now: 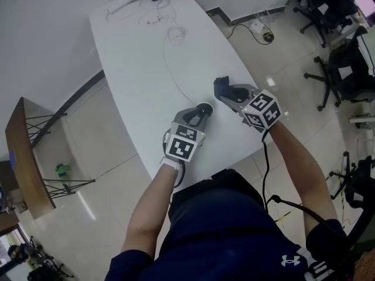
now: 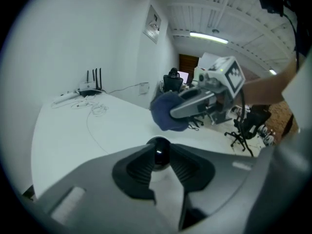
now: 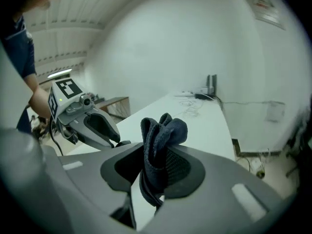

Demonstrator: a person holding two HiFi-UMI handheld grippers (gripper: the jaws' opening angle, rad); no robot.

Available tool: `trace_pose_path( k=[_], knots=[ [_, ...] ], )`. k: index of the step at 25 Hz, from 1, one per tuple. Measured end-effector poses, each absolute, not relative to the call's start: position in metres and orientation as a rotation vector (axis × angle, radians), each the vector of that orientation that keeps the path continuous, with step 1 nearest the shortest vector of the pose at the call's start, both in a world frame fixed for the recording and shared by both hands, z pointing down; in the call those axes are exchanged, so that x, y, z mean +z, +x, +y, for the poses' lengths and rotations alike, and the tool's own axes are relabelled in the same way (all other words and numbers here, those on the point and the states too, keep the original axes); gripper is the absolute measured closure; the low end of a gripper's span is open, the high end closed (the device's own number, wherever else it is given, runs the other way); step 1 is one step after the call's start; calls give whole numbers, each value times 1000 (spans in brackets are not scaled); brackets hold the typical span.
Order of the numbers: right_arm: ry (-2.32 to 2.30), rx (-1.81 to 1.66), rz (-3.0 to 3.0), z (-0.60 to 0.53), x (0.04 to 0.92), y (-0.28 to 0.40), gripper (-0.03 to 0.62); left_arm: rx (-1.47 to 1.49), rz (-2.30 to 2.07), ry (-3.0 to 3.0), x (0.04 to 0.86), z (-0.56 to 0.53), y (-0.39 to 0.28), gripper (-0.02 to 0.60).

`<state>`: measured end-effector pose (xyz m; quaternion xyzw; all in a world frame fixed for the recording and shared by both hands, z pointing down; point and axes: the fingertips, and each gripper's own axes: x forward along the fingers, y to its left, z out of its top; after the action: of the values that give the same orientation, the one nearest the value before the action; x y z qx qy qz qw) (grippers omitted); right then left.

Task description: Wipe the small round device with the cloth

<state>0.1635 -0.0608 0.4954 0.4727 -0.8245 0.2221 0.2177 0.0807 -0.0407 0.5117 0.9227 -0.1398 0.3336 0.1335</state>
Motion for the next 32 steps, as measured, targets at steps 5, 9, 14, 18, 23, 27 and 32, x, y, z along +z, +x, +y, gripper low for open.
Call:
trace_pose_path(
  k=[5,9,14,18,23,27,32],
  knots=[
    [839,471,-2335,-91,500,104,482,961,-447,2667,512,-40,79,490],
    [786,396,-2286,-78,495,105,484,965,-452,2667,513,-42,79,489],
    [886,380,-2214,-33,503,109,484,956,-462,2664,513,-46,76,489],
    [988,474,-2236,2,516,81,484,973,-455,2675,513,-46,78,489],
    [1096,578,-2269,16,514,58,485,914,-479,2708,498,-46,76,494],
    [1254,584,-2223,-1,488,103,485,705,-570,2711,462,-55,49,503],
    [1055,490,-2100,-66,486,132,485,582,-675,2627,452,-64,6,508]
  ],
)
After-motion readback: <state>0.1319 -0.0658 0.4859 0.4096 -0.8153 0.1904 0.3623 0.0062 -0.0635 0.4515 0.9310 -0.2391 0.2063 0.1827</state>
